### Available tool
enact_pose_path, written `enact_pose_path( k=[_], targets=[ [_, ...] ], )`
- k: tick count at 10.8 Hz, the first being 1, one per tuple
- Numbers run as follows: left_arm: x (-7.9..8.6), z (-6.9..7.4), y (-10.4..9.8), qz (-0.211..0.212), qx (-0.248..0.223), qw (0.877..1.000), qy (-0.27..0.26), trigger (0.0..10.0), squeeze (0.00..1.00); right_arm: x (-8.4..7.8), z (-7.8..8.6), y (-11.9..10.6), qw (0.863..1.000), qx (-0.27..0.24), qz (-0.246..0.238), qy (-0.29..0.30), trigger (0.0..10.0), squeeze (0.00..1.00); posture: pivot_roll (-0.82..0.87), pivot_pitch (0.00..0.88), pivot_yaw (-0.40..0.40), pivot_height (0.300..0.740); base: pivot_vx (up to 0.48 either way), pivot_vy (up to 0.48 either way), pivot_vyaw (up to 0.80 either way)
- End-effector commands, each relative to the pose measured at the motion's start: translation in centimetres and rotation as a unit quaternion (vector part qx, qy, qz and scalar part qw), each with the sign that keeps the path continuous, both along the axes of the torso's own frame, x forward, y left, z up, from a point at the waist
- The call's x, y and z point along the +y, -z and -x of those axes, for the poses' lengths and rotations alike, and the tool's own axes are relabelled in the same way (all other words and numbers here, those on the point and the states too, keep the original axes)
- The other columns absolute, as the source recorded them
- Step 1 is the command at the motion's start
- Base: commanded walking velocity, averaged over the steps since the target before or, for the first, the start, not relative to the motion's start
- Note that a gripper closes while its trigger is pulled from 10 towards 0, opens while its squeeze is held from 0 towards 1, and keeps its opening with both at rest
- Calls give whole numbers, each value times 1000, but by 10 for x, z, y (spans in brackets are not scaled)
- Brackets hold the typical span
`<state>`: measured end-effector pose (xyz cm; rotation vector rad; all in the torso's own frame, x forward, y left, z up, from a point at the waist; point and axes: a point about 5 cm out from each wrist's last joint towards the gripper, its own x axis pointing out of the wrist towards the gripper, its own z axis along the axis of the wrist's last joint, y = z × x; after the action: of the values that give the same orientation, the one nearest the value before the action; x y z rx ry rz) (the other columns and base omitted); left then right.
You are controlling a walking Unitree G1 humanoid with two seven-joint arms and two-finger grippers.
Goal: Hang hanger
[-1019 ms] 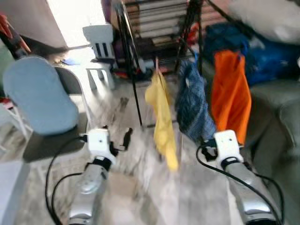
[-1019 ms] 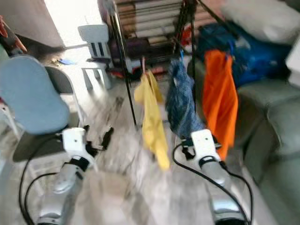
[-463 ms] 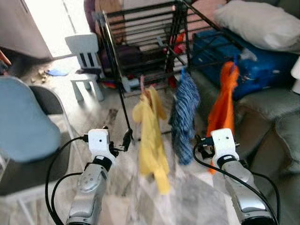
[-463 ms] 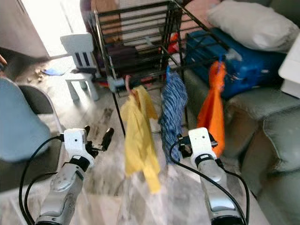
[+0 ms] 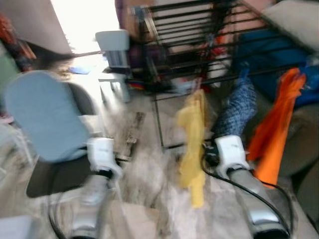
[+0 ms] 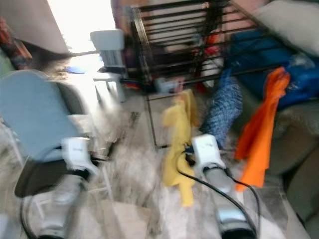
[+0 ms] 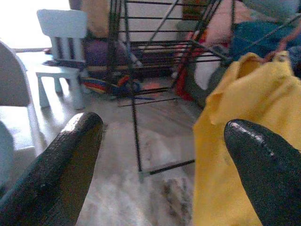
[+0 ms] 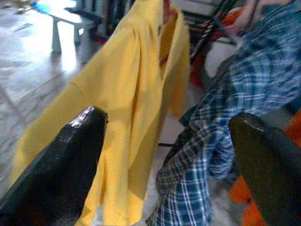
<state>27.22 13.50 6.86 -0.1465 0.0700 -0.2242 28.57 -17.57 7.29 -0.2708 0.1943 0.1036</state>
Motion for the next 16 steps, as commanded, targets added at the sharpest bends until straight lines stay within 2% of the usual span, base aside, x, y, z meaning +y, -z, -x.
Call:
enact_pose_path(
  k=[1,3,6,12,14,16],
  targets=[
    [8,-2,-2,-14,-4,1000,-10,10000,0,5,-2,-3,1000,-6,-5,-5,10000,0,-278,0,68,740,0,461,0],
    [6,-1,0,-20,-3,1000,-1,10000,0,3,-1,-3,1000,-9,2,1,10000,0,-278,0,64,740,169,384,0],
    [-4,1,1,-8,-3,1000,20,10000,0,-3,-4,-6,999,-23,10,24,10000,0,-276,0,60,740,0,0,0],
    [-1,2,0,-4,-6,1000,13,10000,0,-5,-3,-7,999,-25,21,27,10000,0,-277,0,62,740,0,0,0],
    [-2,2,-1,-1,-11,1000,18,10000,0,-5,-2,-6,999,-26,23,28,10000,0,-278,0,64,740,311,0,0],
    [-5,3,-1,1,-10,1000,24,10000,0,-8,-2,-5,999,-18,20,43,10000,0,-282,0,65,740,480,0,-731]
  ],
)
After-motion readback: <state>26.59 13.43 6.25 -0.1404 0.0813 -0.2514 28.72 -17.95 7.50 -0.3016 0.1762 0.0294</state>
